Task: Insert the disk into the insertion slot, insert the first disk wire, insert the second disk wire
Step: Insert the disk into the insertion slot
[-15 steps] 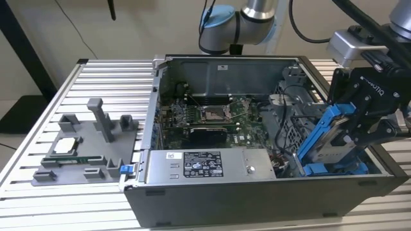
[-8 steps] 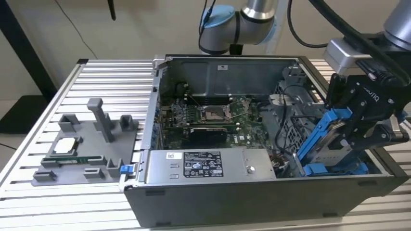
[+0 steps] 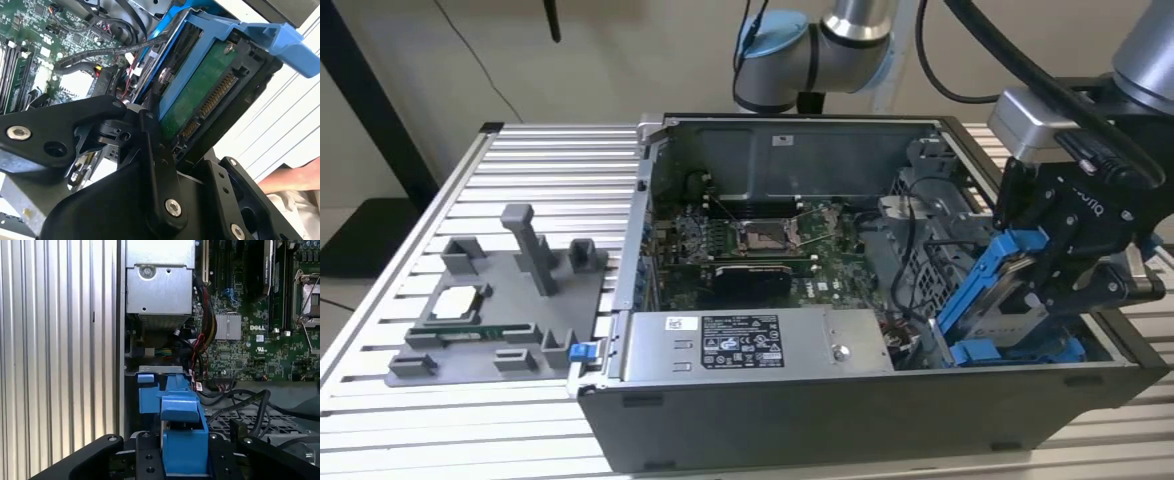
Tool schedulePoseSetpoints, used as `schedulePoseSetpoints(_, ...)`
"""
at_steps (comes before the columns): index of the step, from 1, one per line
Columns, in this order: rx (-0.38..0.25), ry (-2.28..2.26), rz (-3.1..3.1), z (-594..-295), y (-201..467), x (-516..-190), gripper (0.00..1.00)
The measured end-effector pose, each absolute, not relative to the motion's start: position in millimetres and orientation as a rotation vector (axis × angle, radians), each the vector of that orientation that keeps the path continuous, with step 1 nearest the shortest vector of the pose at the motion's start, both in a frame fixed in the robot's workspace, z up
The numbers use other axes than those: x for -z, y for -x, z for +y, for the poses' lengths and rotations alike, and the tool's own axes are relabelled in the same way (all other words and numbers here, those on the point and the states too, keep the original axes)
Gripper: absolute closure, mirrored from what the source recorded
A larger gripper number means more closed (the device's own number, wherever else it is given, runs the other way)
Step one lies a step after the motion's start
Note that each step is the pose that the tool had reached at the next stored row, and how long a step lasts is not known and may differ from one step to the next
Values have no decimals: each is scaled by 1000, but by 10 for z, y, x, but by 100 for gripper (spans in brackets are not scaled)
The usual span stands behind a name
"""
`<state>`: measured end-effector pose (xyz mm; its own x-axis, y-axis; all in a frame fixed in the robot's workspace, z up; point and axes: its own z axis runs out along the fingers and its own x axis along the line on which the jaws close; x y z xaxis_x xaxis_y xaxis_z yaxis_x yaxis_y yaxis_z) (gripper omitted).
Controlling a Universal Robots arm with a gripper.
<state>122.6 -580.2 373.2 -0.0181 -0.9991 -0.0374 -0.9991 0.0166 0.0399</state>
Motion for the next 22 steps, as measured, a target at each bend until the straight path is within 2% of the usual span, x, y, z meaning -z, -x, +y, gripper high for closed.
schedulePoseSetpoints(1,86,-2200,-2239,-5802,-1226,-3732,100)
schedulePoseSetpoints(2,86,-2200,-2239,-5802,-1226,-3733,0)
schedulePoseSetpoints(22,114,-2214,-2252,-5672,-1191,-3951,0)
